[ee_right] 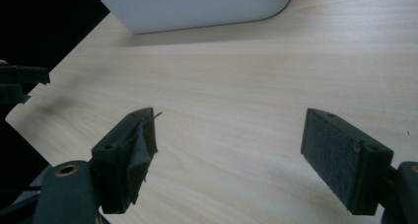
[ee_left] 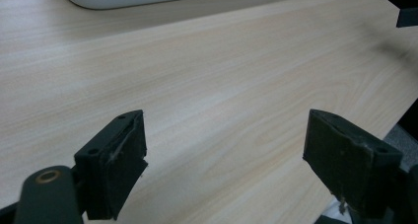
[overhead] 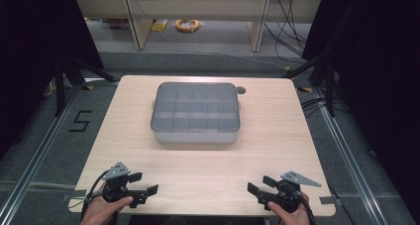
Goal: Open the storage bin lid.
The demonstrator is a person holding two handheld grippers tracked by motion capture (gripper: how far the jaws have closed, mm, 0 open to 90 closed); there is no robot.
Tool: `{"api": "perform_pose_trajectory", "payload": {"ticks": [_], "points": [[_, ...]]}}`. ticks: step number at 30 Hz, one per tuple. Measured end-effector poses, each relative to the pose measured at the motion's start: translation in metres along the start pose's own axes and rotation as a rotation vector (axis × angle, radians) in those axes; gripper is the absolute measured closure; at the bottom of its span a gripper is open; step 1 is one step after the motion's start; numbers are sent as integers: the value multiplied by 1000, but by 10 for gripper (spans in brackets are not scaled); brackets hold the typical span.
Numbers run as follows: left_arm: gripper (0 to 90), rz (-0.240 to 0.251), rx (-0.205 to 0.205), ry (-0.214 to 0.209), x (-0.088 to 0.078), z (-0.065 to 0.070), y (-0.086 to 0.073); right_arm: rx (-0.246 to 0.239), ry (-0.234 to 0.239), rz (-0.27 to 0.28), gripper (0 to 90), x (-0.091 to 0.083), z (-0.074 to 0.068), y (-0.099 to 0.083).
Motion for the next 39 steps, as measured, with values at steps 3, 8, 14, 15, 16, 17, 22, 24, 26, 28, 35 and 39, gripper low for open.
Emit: {"api": "perform_pose_trajectory", "payload": {"ticks": [3, 8, 14, 15, 16, 17, 22, 24, 26, 28, 35, 39], "points": [[160, -7, -3, 15, 0, -4, 3, -18, 12, 7, 218, 6, -1, 4], [160, 11, -18, 23, 0, -9, 10, -9, 10, -1, 223, 11, -3, 16], [160, 39, -43, 32, 0, -19, 30, -1, 60, 16, 207, 17, 3, 38], [160, 39, -43, 32, 0, -19, 30, -1, 60, 16, 207, 17, 3, 38], [160, 50, -52, 35, -1, -22, 36, -15, 61, 24, 207, 20, 6, 45], [160, 50, -52, 35, -1, -22, 36, -4, 67, 20, 207, 20, 6, 47], [160, 71, -73, 52, 4, -35, 52, -10, 73, 42, 227, 27, 10, 69], [160, 69, -80, 50, 5, -36, 53, -10, 71, 38, 231, 28, 11, 72], [161, 80, -88, 55, 7, -42, 59, 4, 83, 45, 240, 31, 10, 84], [161, 78, -88, 56, 7, -44, 61, -22, 67, 53, 242, 34, 13, 87], [160, 89, -121, 61, 8, -60, 76, -25, 76, 47, 256, 49, 17, 108], [160, 103, -136, 61, 14, -69, 88, -13, 74, 45, 269, 57, 21, 115]]}}
Point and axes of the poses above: each handheld gripper's, and its own axes: x roughly forward along the jaws, y roughly out of its top, z roughly to its right, the point moved 6 cm from there along x, roughly forward along the jaws
